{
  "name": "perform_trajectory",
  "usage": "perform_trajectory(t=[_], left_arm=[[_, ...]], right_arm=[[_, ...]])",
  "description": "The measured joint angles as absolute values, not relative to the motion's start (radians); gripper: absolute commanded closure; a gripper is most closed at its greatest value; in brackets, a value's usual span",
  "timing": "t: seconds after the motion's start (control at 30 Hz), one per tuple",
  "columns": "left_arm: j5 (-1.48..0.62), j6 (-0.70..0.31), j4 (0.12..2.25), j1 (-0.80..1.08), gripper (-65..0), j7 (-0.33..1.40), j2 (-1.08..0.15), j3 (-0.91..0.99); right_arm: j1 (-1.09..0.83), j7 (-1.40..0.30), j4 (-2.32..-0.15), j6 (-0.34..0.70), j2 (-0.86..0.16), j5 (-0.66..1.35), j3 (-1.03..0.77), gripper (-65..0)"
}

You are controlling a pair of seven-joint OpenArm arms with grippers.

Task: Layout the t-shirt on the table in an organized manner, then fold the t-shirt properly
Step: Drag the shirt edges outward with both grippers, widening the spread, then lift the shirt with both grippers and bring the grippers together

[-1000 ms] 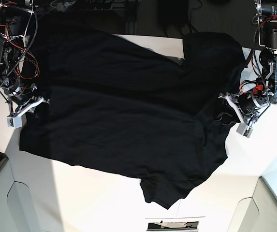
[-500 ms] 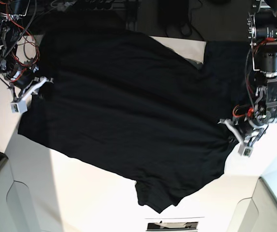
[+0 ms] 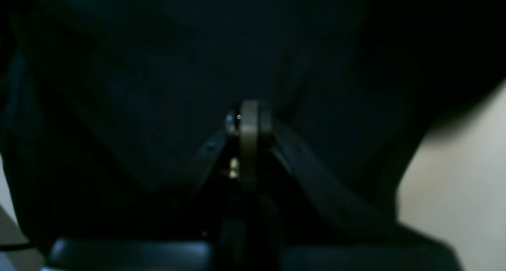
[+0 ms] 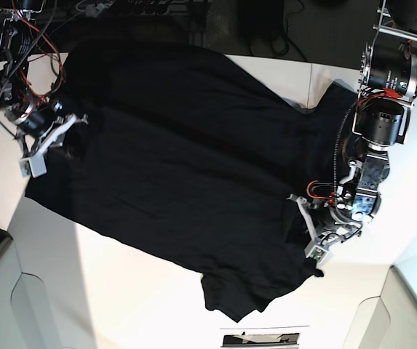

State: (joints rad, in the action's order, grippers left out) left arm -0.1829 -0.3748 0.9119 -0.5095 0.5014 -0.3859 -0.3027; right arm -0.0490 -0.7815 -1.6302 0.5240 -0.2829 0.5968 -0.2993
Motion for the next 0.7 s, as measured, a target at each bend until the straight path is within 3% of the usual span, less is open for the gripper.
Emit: perform_trajectory(t=[0.07,0.23,0.43,0.7], left_arm=[[-0.221,-0.393,0.998,-0.504,0.0,0.548,-0.417,-0.304],[-0.369,-0.394,1.188,-0.507,-13.2,0.671,-0.519,-0.306],[-0.465,-0.439,1.291,-0.416,-13.3,0.726,-0.624,-0.306],[-0.448,-0.439,1.307,-0.254,-12.7,0.719,-0.618,-0.309]], right_arm=[[-0.008,-0.771,-1.631,0.524,-0.282,0.58,-0.299,0.0],[0.134,-0.719,-1.563,0.514,-0.283,0.453,-0.299,0.0],[0.307,-0.711,-1.256,0.516,-0.286,0.401,-0.301,0.0],[0.365,-0.624,-1.045,0.516,-0.288,0.346,-0.294,0.0]])
